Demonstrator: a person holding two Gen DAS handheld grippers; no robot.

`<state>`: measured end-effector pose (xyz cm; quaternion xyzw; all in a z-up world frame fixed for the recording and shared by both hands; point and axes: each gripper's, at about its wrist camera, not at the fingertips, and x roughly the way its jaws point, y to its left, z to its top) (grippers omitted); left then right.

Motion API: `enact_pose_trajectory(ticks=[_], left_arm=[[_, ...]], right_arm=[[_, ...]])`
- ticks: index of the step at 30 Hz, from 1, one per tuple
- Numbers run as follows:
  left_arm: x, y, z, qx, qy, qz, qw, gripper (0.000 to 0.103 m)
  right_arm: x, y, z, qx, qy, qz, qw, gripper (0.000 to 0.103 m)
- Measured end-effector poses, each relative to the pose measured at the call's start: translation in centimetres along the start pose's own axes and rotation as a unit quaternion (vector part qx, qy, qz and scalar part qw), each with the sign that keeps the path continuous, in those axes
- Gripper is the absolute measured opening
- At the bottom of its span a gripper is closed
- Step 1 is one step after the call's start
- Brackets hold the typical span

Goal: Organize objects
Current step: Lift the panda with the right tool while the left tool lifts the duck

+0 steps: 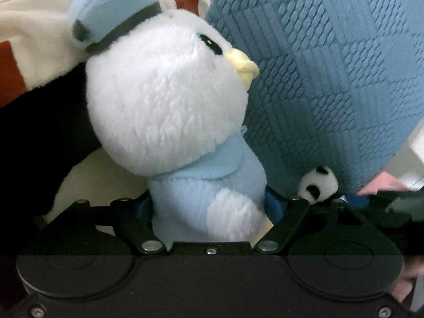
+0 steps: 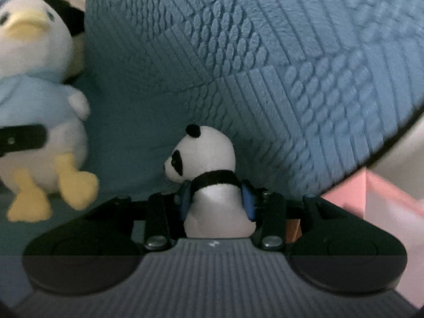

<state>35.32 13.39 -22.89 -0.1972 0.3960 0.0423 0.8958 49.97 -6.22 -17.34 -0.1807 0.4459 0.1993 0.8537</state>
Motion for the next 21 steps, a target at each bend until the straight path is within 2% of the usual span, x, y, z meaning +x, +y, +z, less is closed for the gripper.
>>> enact_pose_trajectory(ticks=[6, 10, 14, 21], left_arm=[[-3.1, 0.6, -1.1, 0.004, -0.012, -0.004, 0.9999, 0.075], [-4.8, 0.1, -2.2, 0.017, -0.017, -0.005, 0.9997, 0.074], [-5.5, -1.9, -3.1, 0.027, -0.003, -0.017, 0.9995, 0.071], [-7.1, -4.5, -5.2, 0.073, 0.007, -0.019, 0.9971, 0.069]], right_arm=[[-4.1, 1.6, -2.3, 0.058, -0.009, 0.011, 0.998, 0.042], [-7.1, 3.1, -4.5, 0.09, -0.011, -0.009, 0.996, 0.042], [-9.2, 4.1, -7.4, 0.123, -0.011, -0.005, 0.992, 0.042], [-11.7, 5.1, -10.7, 0.133, -0.012, -0.02, 0.991, 0.042]])
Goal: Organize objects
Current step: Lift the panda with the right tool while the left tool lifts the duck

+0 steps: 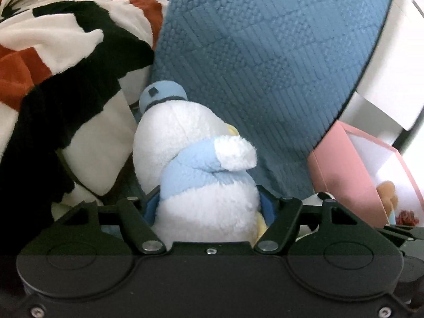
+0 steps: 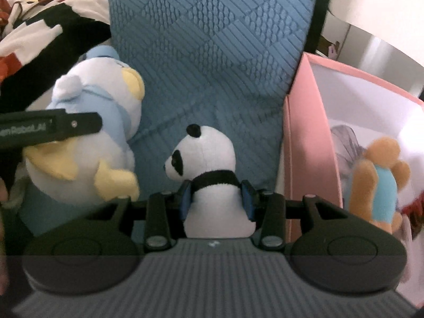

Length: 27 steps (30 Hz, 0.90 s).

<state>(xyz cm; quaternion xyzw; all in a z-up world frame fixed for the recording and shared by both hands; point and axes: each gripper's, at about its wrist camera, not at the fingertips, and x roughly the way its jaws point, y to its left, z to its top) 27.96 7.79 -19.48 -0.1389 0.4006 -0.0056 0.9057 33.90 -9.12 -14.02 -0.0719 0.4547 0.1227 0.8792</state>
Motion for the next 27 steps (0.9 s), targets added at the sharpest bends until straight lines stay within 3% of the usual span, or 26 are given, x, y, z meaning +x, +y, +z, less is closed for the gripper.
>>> enact_pose_trajectory(ticks=[8, 15, 27], left_arm=[[-2.7, -1.4, -2.9, 0.011, 0.014, -0.002, 0.9998, 0.069], [-3.8, -1.7, -5.3, -0.009, 0.028, 0.002, 0.9996, 0.071], [-1.9, 0.1, -4.6, -0.08, 0.065, -0.028, 0.9943, 0.084]], right_arm=[[-1.4, -0.5, -3.3, 0.002, 0.007, -0.002, 1.0, 0.043], [-0.8, 0.0, -5.2, -0.01, 0.026, -0.005, 1.0, 0.043], [0.6, -1.1, -4.8, 0.037, 0.042, 0.008, 0.998, 0.044]])
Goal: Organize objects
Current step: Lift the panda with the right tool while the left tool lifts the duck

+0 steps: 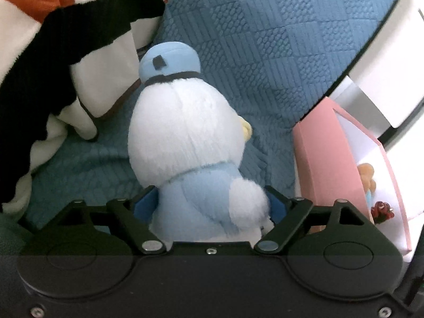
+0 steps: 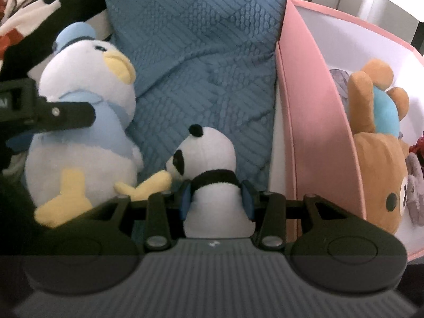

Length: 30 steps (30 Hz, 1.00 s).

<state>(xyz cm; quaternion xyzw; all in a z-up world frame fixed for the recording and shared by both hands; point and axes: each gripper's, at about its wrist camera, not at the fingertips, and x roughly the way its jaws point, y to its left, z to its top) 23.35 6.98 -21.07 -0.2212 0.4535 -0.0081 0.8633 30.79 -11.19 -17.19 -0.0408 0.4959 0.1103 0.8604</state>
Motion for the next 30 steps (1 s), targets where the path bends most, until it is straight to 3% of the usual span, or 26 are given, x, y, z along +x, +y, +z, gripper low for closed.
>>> enact_pose_trajectory(ticks=[12, 21, 30], left_arm=[[2.1, 0.8, 0.4, -0.005, 0.015, 0.021, 0.9996, 0.088], [2.6, 0.5, 0.4, 0.007, 0.016, 0.023, 0.9996, 0.089], [2.8, 0.6, 0.2, 0.003, 0.006, 0.024, 0.9997, 0.089]], right_arm=[[1.1, -0.2, 0.6, -0.012, 0.003, 0.012, 1.0, 0.046], [1.7, 0.6, 0.0, -0.051, 0.021, 0.013, 0.998, 0.04], [0.7, -0.2, 0.9, -0.012, 0.013, 0.018, 1.0, 0.04]])
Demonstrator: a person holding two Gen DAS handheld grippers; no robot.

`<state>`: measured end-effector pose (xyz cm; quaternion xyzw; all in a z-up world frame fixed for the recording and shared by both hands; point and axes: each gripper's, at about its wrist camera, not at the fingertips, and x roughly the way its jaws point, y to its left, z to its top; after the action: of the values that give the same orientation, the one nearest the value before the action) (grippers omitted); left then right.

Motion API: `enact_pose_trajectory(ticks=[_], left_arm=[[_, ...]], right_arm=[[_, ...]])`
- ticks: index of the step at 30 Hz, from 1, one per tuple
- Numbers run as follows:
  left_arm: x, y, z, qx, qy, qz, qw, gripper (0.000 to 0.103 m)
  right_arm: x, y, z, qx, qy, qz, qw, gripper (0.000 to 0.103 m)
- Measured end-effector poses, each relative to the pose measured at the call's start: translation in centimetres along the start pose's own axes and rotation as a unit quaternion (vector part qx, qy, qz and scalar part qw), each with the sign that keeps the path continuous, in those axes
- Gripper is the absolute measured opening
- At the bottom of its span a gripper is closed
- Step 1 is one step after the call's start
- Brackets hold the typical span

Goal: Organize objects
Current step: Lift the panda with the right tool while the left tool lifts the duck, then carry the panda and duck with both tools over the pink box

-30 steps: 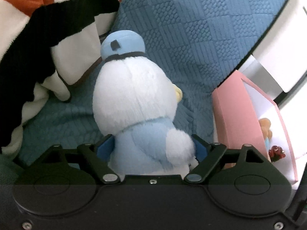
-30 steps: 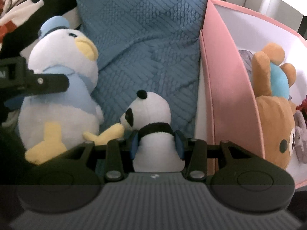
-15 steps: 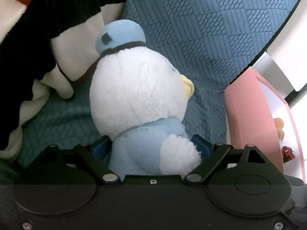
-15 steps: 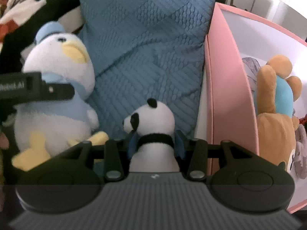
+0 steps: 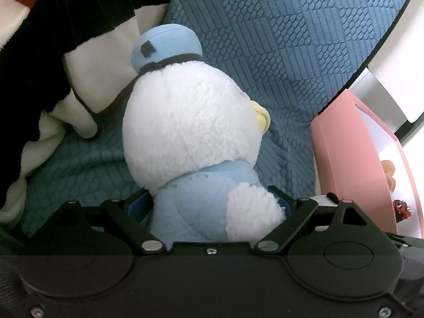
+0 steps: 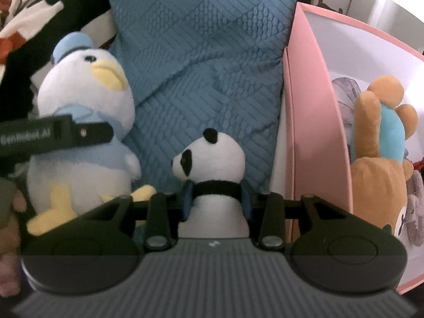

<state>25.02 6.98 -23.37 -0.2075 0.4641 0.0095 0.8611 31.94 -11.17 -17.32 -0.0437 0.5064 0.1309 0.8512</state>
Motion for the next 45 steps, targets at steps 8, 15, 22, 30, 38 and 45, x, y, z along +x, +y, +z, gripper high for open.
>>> enact_pose_trajectory(ticks=[8, 15, 22, 30, 38, 45], left_arm=[[-0.9, -0.1, -0.5, 0.012, -0.026, -0.001, 0.9996, 0.074], [-2.3, -0.5, -0.9, 0.023, -0.051, -0.011, 0.9984, 0.069], [-3.4, -1.0, -1.9, 0.02, -0.052, -0.02, 0.9983, 0.069], [-3.9, -1.1, -2.7, 0.017, -0.035, -0.02, 0.9991, 0.069], [-5.5, -2.2, -0.4, 0.012, -0.038, -0.041, 0.9984, 0.069], [-7.0, -4.4, 2.4, 0.02, -0.041, -0.056, 0.9974, 0.069]], right_arm=[[-1.2, 0.0, 1.1, 0.015, 0.003, 0.011, 1.0, 0.04], [-2.9, 0.6, 1.3, -0.007, -0.009, 0.008, 1.0, 0.04], [-4.0, 0.5, 1.3, -0.013, -0.012, 0.01, 1.0, 0.04], [-6.0, 0.0, 2.0, -0.017, -0.026, 0.012, 0.999, 0.04], [-8.5, -0.8, 3.2, -0.015, -0.044, 0.023, 0.999, 0.04], [-10.5, -2.0, 4.6, -0.005, -0.055, 0.028, 0.998, 0.04]])
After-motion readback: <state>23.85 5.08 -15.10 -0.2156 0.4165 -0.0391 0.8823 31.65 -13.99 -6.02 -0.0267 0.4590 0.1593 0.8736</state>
